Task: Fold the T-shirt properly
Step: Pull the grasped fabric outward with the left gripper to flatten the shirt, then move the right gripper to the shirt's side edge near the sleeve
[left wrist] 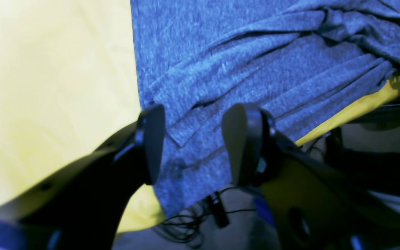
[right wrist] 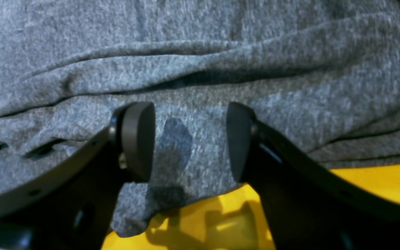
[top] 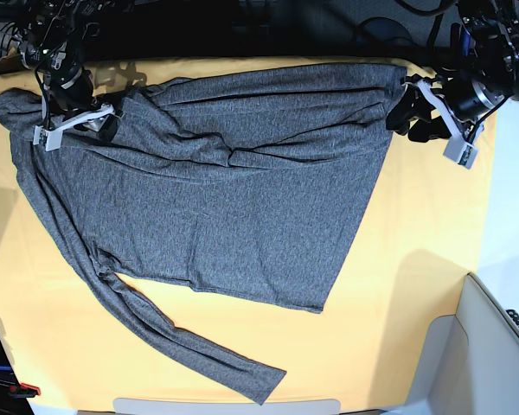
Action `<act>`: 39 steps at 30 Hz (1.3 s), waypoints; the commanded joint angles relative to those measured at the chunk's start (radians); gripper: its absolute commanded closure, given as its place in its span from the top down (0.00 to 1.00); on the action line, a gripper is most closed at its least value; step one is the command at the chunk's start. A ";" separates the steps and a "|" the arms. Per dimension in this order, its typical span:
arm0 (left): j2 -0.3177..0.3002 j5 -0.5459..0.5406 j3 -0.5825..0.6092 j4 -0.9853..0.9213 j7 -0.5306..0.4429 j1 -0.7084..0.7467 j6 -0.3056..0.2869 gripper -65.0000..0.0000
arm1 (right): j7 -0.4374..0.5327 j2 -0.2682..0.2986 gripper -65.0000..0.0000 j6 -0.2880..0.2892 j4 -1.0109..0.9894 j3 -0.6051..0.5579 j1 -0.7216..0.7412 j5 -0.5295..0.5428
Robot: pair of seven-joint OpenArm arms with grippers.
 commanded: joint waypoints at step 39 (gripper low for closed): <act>-0.027 -0.014 -0.003 -0.016 -0.015 -0.058 -0.001 0.45 | 0.132 0.486 0.67 0.524 -1.195 -0.054 0.856 -0.014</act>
